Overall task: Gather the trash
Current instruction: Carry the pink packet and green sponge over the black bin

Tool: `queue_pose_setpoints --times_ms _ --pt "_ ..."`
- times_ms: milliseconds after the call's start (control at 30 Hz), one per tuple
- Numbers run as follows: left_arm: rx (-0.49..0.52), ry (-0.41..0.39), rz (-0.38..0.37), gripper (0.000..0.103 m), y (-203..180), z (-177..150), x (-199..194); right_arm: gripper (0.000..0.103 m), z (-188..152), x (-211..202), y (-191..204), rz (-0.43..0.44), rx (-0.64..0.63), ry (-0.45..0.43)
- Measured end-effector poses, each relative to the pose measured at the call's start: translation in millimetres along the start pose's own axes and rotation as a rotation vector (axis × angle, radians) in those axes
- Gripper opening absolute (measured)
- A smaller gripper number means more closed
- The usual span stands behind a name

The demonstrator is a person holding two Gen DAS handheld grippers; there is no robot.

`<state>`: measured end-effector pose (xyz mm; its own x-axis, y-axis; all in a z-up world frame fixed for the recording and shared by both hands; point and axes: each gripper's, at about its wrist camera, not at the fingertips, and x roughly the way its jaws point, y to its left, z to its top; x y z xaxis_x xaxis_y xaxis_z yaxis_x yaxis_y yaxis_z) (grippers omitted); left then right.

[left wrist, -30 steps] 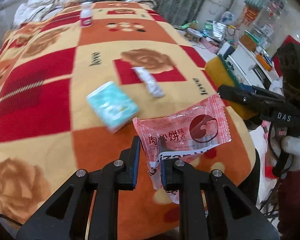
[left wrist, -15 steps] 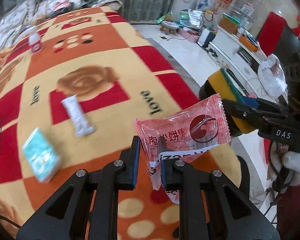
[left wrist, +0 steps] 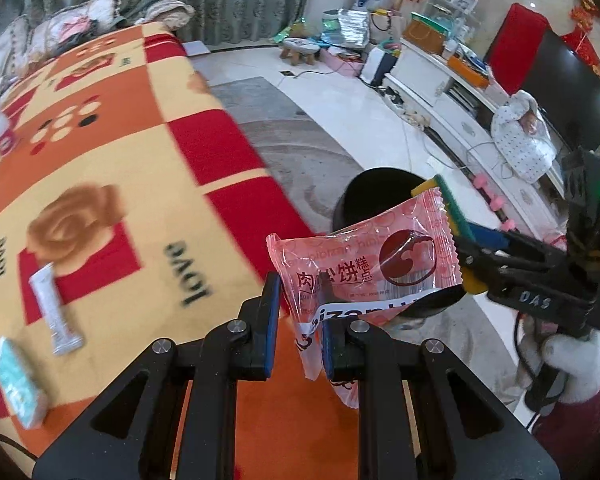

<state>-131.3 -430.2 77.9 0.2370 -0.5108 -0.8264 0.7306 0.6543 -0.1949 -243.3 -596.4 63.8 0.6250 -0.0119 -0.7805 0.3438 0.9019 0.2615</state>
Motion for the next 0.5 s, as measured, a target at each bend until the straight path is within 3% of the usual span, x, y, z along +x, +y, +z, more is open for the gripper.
queue_pose_setpoints --times_ms 233,500 --pt "0.012 0.023 -0.024 0.015 -23.2 16.0 28.5 0.060 -0.7 6.5 -37.0 -0.043 0.074 0.020" --pt "0.019 0.042 -0.029 0.015 -31.1 20.6 44.6 0.060 -3.6 10.5 -49.2 -0.056 0.093 0.033"
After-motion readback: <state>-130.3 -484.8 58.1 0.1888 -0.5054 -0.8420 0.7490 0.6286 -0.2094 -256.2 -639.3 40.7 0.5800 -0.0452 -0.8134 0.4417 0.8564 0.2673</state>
